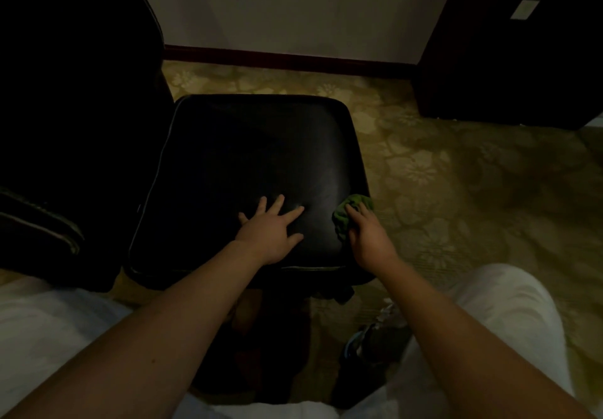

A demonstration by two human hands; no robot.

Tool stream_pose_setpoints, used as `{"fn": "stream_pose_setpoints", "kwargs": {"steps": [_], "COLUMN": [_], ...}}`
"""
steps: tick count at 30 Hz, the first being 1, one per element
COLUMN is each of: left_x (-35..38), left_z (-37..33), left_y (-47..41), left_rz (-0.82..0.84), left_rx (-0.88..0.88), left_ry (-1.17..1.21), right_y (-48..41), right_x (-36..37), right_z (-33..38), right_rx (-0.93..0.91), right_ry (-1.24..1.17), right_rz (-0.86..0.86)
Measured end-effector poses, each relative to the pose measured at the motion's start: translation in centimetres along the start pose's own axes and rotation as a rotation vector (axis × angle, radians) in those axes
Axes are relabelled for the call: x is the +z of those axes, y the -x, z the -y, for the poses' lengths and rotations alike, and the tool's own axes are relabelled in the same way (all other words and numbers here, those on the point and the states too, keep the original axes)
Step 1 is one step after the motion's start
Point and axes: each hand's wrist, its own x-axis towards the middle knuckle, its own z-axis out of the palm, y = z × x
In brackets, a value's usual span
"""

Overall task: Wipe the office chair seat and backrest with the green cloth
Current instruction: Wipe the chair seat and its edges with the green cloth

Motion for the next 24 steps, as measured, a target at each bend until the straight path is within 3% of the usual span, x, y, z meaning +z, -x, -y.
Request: {"fn": "stream_pose_setpoints", "kwargs": {"steps": [6, 14, 24], "left_x": [0.9, 0.6, 0.4], "left_z": [0.1, 0.3, 0.0], "left_y": [1.1, 0.9, 0.6], "left_rz": [0.033, 0.082, 0.1], "left_rx": [-0.095, -0.089, -0.101], "left_ry": [-0.008, 0.013, 0.027], "right_y": [0.0, 5.1, 0.4], "right_x": [0.0, 2.1, 0.3], "right_z": [-0.1, 0.7, 0.0], "right_rx": [0.004, 0.059, 0.074], "right_ry": [-0.018, -0.02, 0.016], "right_rz": [-0.013, -0.079, -0.005]}}
